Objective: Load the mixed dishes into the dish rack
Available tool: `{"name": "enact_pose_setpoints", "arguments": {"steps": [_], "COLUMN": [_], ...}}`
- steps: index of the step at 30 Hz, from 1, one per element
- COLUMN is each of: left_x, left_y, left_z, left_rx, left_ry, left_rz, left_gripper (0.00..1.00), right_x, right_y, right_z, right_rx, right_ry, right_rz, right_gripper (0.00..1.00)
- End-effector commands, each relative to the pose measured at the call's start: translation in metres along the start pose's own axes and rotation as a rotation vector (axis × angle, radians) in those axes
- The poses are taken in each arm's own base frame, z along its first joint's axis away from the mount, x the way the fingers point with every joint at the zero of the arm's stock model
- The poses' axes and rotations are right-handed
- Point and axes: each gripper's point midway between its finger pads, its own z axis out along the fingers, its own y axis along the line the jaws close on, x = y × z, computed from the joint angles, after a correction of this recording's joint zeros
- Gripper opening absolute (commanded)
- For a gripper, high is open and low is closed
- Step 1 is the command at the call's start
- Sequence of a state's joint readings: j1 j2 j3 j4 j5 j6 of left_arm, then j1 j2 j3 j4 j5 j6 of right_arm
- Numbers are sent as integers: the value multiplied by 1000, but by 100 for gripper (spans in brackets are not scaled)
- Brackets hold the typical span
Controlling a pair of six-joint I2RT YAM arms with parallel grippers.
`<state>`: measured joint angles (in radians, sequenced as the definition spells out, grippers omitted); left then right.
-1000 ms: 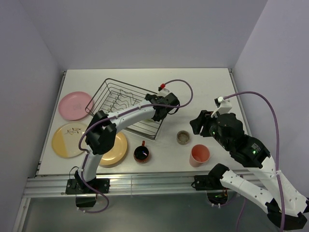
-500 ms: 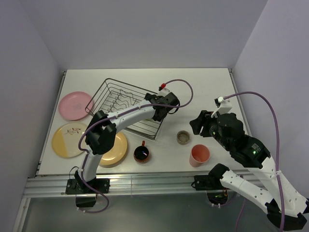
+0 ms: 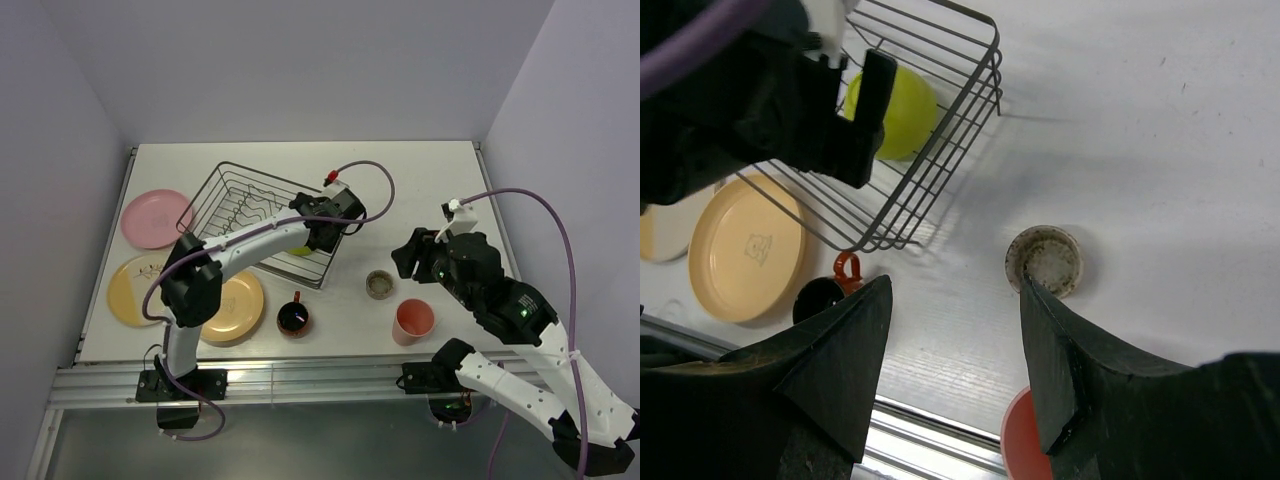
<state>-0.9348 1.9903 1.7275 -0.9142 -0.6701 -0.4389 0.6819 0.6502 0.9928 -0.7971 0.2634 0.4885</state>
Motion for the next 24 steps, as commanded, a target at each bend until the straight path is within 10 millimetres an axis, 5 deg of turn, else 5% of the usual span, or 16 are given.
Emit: {"name": "enact_pose_setpoints", "arguments": {"steps": [1,6,10,15,24], "left_x": [-12,-15,-32,-29,22], "left_y": [4,19,58,91,104], "left_z": [-38,-67,-111,-152,-149], "left_rx": [106,166,176,253,294], "left_ry": [-56,-101,-206,-299,-274], "left_rz": [-68,-180,-344,-521,-619], "left_gripper": [84,83,82,82,80], "right_x": [-5,14,31,61,135], "right_y": [4,15,27,51,111], "right_z": [2,18,27,41,61], "right_rx": [-14,-50,-111,-186,-269], "right_ry": [-7,91,165,256,412], "right_rz": [-6,-40,-50,-16,-67], "right_gripper": [62,61,60,57,55]}}
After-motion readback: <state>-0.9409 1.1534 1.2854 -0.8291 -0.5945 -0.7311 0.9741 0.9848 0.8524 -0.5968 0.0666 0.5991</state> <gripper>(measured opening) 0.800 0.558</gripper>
